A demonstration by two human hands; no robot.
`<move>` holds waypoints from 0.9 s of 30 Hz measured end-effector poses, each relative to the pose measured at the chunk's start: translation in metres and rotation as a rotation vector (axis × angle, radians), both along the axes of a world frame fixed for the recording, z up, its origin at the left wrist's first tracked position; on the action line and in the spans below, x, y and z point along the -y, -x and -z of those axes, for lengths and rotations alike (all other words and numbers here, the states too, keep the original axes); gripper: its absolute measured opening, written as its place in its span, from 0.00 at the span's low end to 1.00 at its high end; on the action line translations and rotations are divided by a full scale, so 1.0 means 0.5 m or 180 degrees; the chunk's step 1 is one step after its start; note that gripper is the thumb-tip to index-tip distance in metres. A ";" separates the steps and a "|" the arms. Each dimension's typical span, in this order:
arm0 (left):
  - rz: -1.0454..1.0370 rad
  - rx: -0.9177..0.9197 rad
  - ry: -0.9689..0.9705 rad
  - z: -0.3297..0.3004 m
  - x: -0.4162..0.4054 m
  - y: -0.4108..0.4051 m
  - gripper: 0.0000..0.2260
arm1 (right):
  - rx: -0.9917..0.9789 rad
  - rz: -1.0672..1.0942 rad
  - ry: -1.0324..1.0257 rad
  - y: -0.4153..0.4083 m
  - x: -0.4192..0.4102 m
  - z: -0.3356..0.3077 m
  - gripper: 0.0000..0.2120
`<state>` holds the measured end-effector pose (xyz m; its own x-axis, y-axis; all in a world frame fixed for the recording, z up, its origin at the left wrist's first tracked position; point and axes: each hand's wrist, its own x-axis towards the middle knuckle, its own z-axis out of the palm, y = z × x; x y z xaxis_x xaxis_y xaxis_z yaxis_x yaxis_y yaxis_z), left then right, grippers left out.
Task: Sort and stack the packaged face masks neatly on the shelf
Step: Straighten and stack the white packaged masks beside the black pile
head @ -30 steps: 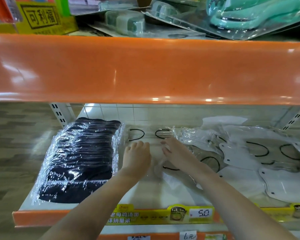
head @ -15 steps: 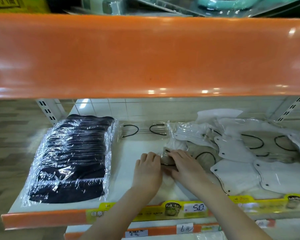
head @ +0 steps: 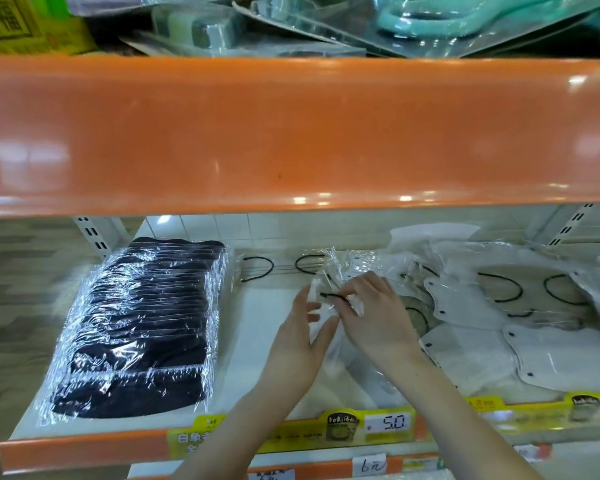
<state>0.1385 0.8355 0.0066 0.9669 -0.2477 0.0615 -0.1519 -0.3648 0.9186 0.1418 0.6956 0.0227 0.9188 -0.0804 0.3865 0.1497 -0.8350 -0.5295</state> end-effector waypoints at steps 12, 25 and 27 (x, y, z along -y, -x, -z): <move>-0.0810 -0.1475 0.2507 -0.094 -0.056 -0.031 0.10 | -0.0479 -0.0508 -0.1022 -0.004 -0.022 -0.047 0.17; -0.0460 -0.1388 0.1955 -0.074 -0.127 -0.033 0.09 | -0.1054 -0.0097 -0.2830 -0.001 -0.043 -0.034 0.04; -0.0455 -0.1430 0.1601 -0.061 -0.130 -0.027 0.10 | -0.1032 -0.0031 -0.2968 0.002 -0.050 -0.031 0.04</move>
<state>0.1518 0.9004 0.0370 0.9465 -0.1623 -0.2788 0.3011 0.1343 0.9441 0.1408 0.7208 0.0384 0.9713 -0.2167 -0.0983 -0.1142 -0.0619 -0.9915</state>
